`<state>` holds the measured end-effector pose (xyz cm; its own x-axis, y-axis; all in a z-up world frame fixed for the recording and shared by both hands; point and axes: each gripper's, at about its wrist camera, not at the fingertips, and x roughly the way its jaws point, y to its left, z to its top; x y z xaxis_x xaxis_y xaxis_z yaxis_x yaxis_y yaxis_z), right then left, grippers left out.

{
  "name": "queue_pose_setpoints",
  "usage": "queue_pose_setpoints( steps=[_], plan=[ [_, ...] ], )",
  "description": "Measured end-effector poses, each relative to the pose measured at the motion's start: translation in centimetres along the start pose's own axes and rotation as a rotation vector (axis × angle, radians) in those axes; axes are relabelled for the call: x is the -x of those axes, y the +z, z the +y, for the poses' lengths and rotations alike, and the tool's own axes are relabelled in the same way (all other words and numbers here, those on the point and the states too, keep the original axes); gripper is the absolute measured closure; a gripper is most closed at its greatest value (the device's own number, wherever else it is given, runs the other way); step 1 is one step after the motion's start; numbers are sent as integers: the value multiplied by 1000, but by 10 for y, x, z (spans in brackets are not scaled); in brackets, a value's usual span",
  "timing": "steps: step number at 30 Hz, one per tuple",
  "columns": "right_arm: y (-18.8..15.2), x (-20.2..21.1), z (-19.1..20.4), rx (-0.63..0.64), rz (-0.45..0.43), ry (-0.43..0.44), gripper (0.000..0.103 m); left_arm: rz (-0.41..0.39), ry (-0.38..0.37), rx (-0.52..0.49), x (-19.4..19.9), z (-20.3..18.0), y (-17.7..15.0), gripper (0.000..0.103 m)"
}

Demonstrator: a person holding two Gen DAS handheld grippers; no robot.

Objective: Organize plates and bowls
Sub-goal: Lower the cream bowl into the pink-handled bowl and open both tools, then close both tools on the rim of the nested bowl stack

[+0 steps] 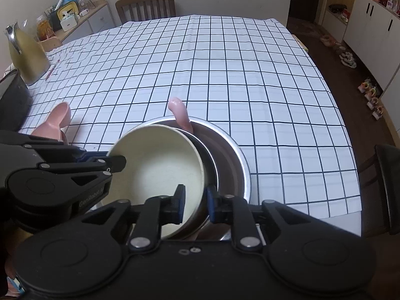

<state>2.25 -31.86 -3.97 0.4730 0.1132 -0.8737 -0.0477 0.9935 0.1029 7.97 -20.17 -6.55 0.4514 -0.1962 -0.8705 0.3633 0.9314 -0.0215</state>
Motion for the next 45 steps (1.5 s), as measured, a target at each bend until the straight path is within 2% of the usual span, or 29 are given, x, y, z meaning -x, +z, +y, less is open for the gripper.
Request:
queue_pose_setpoints(
  steps=[4,24,26,28,30,31,32,33,34,35,36,38,42,45],
  plan=[
    [0,4,-1,-10,-1,19,77,-7,-6,-2,6,0,0,97],
    [2,45,2,-6,-81,94,74,-78,-69,46,57,22,-13,96],
    [3,51,3,-2,-94,103,70,-92,-74,53,64,25,-14,96],
    [2,55,4,3,-109,103,59,-103,-75,60,70,28,-16,96],
    [2,59,3,6,-118,106,56,-112,-80,69,74,31,-17,95],
    [1,61,3,7,-119,108,55,-113,-81,74,76,33,-18,93],
    [1,63,3,8,-122,110,54,-117,-81,80,78,35,-19,87],
    [0,64,3,9,-128,108,50,-124,-79,84,79,36,-19,74],
    [-1,66,2,10,-134,104,44,-133,-75,87,81,38,-21,66],
    [-1,68,2,8,-139,102,43,-148,-68,92,84,40,-23,49],
    [-2,69,1,5,-142,102,40,-167,-61,99,87,41,-24,38],
    [-3,71,-1,1,-147,98,36,-186,-53,104,91,44,-27,35],
    [-7,73,-5,15,-163,80,17,-169,-37,94,87,49,-28,35],
    [-9,69,-13,16,-151,55,15,-142,-16,104,75,56,-29,35]
  ],
)
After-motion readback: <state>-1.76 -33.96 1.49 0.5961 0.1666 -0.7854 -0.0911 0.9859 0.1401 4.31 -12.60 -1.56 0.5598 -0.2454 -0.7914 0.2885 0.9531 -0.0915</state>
